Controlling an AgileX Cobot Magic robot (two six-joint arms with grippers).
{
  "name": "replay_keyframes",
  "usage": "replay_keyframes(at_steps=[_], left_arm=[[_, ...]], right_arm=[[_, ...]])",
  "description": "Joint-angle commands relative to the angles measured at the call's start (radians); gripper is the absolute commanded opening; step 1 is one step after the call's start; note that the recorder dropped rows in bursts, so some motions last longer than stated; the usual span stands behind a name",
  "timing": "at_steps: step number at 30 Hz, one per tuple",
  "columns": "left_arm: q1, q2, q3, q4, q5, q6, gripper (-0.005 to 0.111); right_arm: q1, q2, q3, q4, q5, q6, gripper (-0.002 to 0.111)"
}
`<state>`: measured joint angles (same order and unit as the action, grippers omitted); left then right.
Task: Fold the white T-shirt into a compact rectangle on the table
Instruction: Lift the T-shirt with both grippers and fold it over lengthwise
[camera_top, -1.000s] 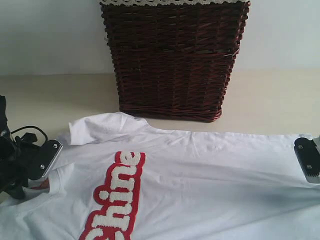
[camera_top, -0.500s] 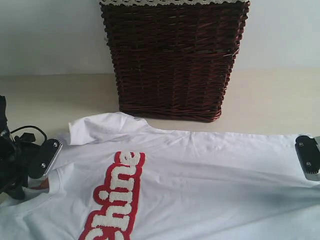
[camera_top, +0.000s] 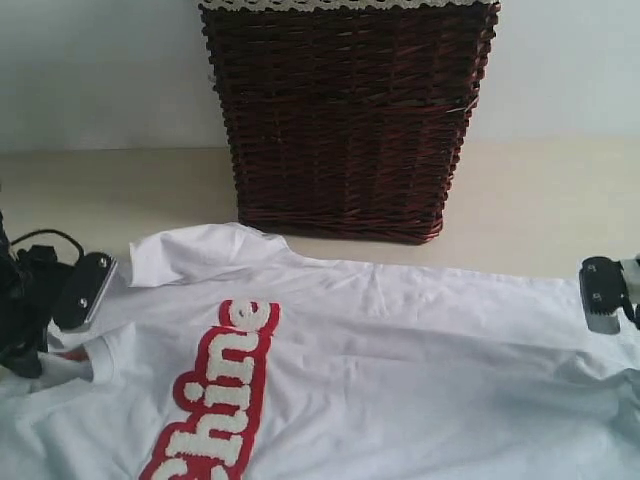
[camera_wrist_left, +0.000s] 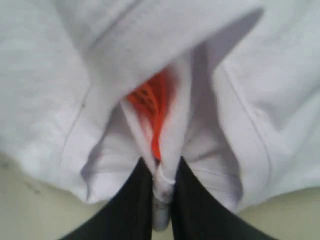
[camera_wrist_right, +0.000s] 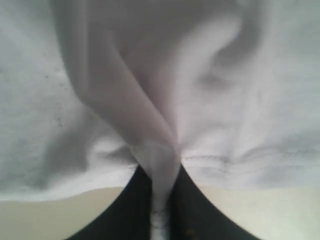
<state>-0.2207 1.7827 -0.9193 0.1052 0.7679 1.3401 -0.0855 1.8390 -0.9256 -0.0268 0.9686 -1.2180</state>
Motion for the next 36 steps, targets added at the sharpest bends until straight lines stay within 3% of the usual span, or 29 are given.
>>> replay_keyframes(at_steps=[1, 8, 13, 17, 30, 36], left_arm=[[0.002, -0.124, -0.056, 0.019, 0.063, -0.068, 0.000], [0.026, -0.354, -0.100, 0.088, 0.107, -0.322, 0.000], [0.114, -0.580, -0.131, 0.003, 0.153, -0.372, 0.000], [0.123, -0.783, -0.140, 0.003, 0.175, -0.398, 0.000], [0.123, -1.013, -0.227, 0.037, 0.119, -0.636, 0.000], [0.123, -1.058, -0.290, 0.059, 0.186, -0.643, 0.000]], right_arm=[[0.003, -0.102, -0.117, 0.106, 0.081, 0.131, 0.000], [0.003, -0.326, -0.210, 0.084, 0.253, 0.198, 0.000], [0.003, -0.527, -0.209, 0.104, 0.253, 0.195, 0.000], [0.003, -0.719, -0.209, 0.246, 0.253, 0.162, 0.000], [0.003, -0.956, -0.209, 0.383, 0.253, 0.210, 0.000], [0.003, -1.003, -0.209, 0.434, 0.253, 0.233, 0.000]])
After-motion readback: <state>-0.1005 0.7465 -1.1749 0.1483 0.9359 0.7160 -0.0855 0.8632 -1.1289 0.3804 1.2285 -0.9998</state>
